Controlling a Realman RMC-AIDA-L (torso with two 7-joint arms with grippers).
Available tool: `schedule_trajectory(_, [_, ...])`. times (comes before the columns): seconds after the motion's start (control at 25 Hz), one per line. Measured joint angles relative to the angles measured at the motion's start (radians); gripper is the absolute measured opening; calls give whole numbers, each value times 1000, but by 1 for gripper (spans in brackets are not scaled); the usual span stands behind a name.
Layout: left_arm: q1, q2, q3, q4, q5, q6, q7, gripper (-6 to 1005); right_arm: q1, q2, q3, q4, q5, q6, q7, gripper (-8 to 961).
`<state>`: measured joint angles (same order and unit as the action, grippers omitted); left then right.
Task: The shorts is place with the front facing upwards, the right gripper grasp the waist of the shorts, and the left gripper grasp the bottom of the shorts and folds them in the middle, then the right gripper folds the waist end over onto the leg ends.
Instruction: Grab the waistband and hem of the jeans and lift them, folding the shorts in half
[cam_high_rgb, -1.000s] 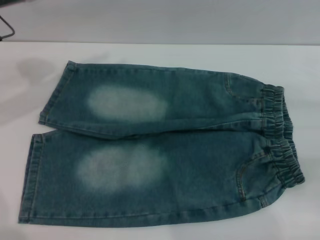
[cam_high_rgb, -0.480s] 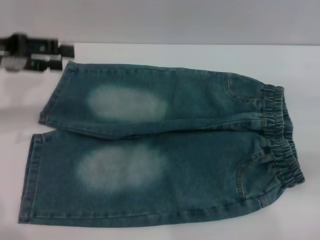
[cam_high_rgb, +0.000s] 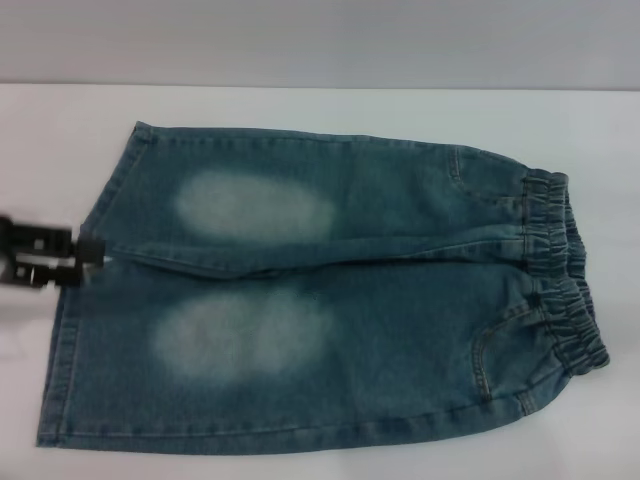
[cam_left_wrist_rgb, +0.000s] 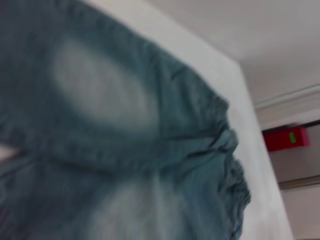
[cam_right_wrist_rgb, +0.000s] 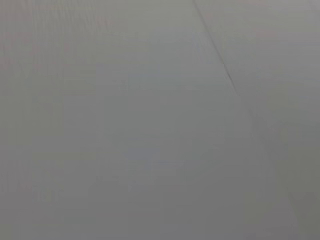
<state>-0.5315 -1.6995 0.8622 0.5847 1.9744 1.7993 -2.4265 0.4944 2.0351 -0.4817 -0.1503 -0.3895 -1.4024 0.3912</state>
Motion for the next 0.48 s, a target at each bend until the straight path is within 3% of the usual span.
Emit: schedule_trajectory(0.48, [2, -29, 5, -19, 206, 9, 48, 795, 19, -9, 11, 0, -7, 17, -4, 435])
